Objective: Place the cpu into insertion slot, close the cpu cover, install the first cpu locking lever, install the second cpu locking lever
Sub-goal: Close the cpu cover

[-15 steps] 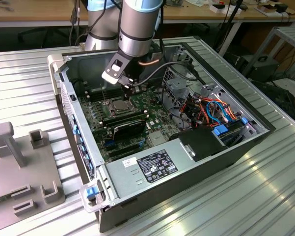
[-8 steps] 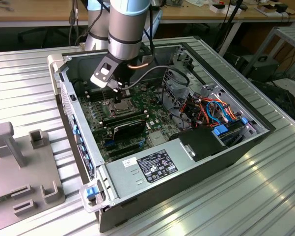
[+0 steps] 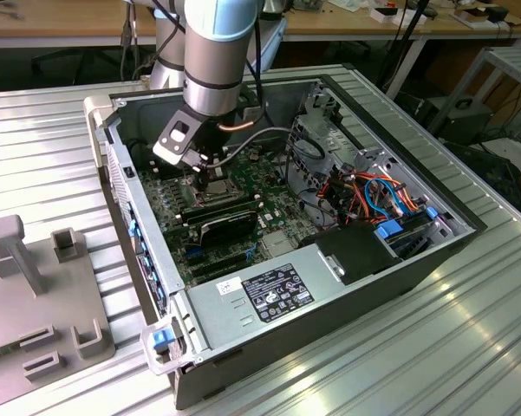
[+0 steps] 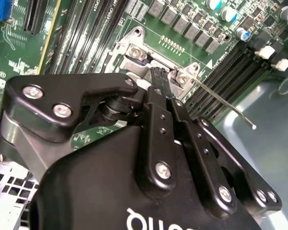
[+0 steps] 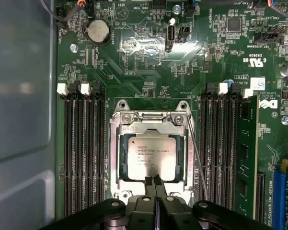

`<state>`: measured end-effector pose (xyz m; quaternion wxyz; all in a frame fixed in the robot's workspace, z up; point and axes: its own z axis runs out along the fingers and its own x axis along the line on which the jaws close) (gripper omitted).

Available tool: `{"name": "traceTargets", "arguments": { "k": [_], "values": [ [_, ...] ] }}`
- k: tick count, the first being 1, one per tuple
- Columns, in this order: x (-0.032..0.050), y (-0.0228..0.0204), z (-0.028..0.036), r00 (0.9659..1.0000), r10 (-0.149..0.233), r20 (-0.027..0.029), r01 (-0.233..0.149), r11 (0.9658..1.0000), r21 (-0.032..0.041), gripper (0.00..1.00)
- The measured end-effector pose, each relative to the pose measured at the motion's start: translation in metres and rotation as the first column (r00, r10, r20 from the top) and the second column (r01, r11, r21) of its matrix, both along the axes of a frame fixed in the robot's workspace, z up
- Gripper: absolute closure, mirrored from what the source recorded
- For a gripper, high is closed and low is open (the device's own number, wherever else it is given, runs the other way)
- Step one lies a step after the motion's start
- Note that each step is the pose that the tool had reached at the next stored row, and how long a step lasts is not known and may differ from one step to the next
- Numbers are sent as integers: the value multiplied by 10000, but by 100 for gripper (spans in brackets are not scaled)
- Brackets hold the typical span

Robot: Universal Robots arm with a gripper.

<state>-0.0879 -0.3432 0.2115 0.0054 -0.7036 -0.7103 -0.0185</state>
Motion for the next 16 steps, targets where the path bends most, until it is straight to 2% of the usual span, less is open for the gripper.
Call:
{"name": "traceTargets", "arguments": {
  "k": [8, 16],
  "values": [
    [-5, 1, -42, 10000, 1, 17, -1, 10000, 1, 89],
    [-4, 2, 33, 10000, 1, 20, -1, 10000, 1, 89]
  ]
}}
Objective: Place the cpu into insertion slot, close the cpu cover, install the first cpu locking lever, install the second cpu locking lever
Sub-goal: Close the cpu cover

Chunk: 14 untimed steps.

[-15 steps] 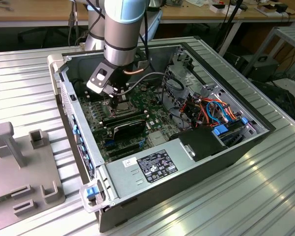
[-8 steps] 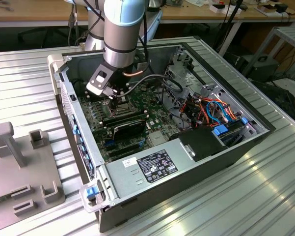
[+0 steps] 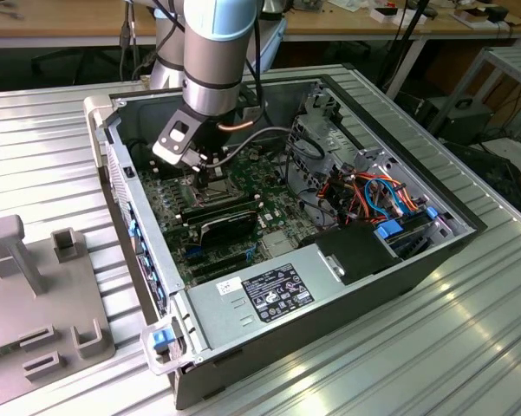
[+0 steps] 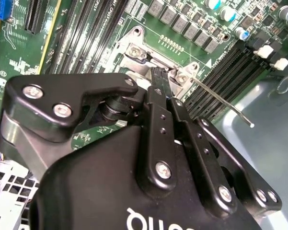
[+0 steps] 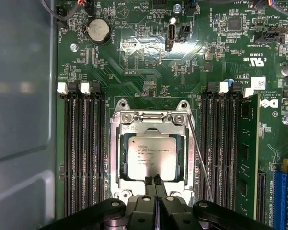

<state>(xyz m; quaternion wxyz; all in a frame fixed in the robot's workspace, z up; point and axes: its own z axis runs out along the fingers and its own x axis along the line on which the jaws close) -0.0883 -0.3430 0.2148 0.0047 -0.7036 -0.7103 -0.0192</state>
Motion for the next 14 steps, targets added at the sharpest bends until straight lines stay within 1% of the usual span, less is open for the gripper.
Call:
{"name": "traceTargets", "arguments": {
  "k": [7, 9, 10, 11, 13, 14],
  "values": [
    [0, 0, 7, 10000, 0, 0, 0, 10000, 0, 89],
    [23, 0, 9, 10000, -1, -2, 1, 10000, -3, 89],
    [44, 0, 8, 10000, -1, -1, 1, 10000, -2, 89],
    [89, 0, 6, 10000, 0, -1, 0, 10000, -1, 89],
    [223, 0, 2, 10000, 0, 0, 0, 10000, 0, 89],
    [275, 0, -1, 10000, 0, -1, 0, 10000, 0, 89]
  ]
}}
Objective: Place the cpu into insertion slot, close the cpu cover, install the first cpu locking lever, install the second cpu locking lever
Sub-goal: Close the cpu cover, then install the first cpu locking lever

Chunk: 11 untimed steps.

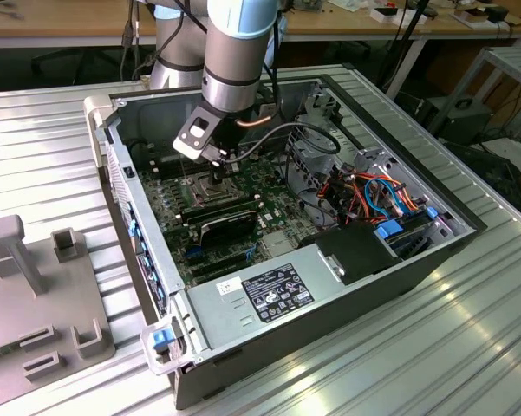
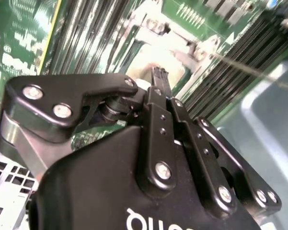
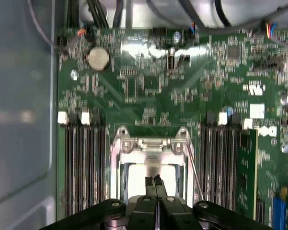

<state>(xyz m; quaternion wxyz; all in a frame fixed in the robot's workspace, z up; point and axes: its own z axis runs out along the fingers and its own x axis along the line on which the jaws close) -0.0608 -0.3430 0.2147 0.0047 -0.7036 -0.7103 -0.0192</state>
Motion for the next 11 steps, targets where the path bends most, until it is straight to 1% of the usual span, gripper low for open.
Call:
{"name": "traceTargets", "arguments": {
  "k": [11],
  "values": [
    [6, 0, 0, 10000, -1, 1, 1, 10000, 0, 89]
  ]
}}
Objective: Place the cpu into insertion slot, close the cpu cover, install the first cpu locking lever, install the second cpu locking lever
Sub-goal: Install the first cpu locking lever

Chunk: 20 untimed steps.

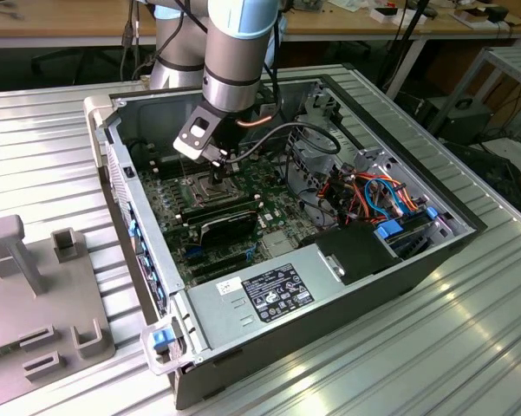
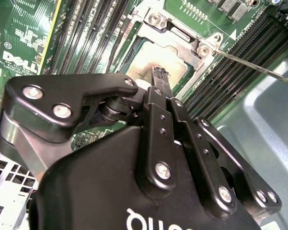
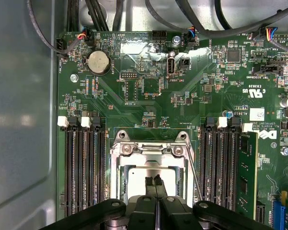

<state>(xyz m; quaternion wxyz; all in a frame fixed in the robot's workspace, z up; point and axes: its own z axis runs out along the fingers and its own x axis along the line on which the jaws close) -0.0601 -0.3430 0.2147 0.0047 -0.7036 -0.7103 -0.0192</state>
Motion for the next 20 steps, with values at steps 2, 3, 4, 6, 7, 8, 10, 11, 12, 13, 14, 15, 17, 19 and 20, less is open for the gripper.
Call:
{"name": "traceTargets", "arguments": {
  "k": [2, 3, 4, 6, 7, 8, 10, 11, 12, 13, 14, 15, 17, 19, 20],
  "values": [
    [0, 0, 0, 10000, 0, 0, 0, 10000, 0, 89],
    [0, 0, 0, 10000, -1, 0, 1, 10000, 0, 89],
    [0, 0, 0, 10000, 0, -1, 0, 10000, -1, 89],
    [1, 0, 0, 10000, 0, -1, 0, 10000, 0, 89],
    [1, 1, 3, 10000, 0, 0, 0, 10000, 1, 89],
    [1, 1, 31, 10000, 3, 0, -3, 10000, 0, 89],
    [1, 0, 108, 10000, 56, 0, -56, 10000, 0, 89],
    [1, 1, 141, 9999, 122, 0, -122, 9999, 0, 89],
    [1, 4, 177, 9995, 319, 0, -319, 9995, 2, 89],
    [1, 4, 192, 9986, 532, 0, -532, 9986, 0, 89],
    [0, 4, 201, 9974, 721, 0, -721, 9974, 0, 89],
    [0, 4, 214, 9951, 991, -1, -991, 9951, -1, 89],
    [1, 4, 267, 9932, 1168, 0, -1168, 9932, 0, 89],
    [1, 5, 352, 9901, 1402, 0, -1402, 9901, 1, 89],
    [1, 5, 362, 9881, 1538, -1, -1538, 9881, -1, 89]
  ]
}}
